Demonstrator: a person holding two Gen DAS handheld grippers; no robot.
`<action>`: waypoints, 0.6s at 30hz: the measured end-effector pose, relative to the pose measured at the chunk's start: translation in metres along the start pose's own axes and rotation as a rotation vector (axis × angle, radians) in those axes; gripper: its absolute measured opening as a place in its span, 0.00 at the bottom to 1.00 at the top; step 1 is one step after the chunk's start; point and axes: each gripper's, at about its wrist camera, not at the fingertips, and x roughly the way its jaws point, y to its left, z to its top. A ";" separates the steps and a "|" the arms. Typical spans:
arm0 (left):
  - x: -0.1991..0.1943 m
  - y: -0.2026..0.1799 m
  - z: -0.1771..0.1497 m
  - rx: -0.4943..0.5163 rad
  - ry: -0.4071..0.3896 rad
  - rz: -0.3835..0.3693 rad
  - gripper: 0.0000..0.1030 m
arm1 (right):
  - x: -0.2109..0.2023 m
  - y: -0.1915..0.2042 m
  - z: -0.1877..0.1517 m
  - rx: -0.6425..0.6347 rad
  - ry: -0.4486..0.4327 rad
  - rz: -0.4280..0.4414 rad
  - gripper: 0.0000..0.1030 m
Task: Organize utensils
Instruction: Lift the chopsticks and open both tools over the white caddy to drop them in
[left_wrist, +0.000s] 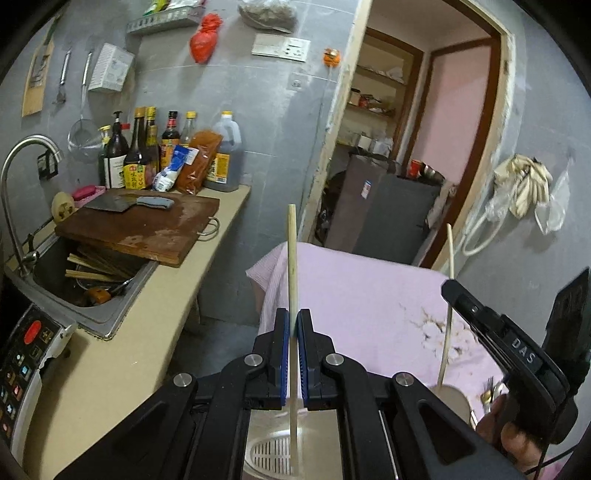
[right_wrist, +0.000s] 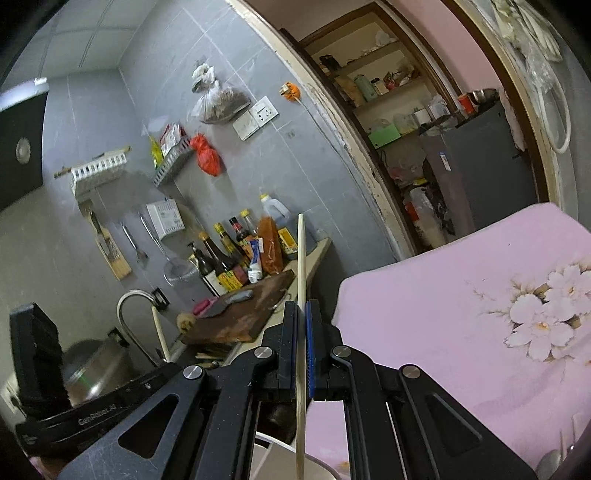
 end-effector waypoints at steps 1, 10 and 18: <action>0.000 -0.001 -0.002 0.006 0.002 -0.002 0.05 | -0.001 0.000 -0.001 -0.011 -0.002 -0.003 0.04; 0.001 -0.001 -0.009 0.006 0.065 -0.013 0.05 | -0.007 0.002 -0.005 -0.074 0.034 -0.016 0.04; -0.001 0.001 -0.016 -0.025 0.114 -0.035 0.08 | -0.016 -0.003 -0.011 -0.072 0.077 -0.016 0.10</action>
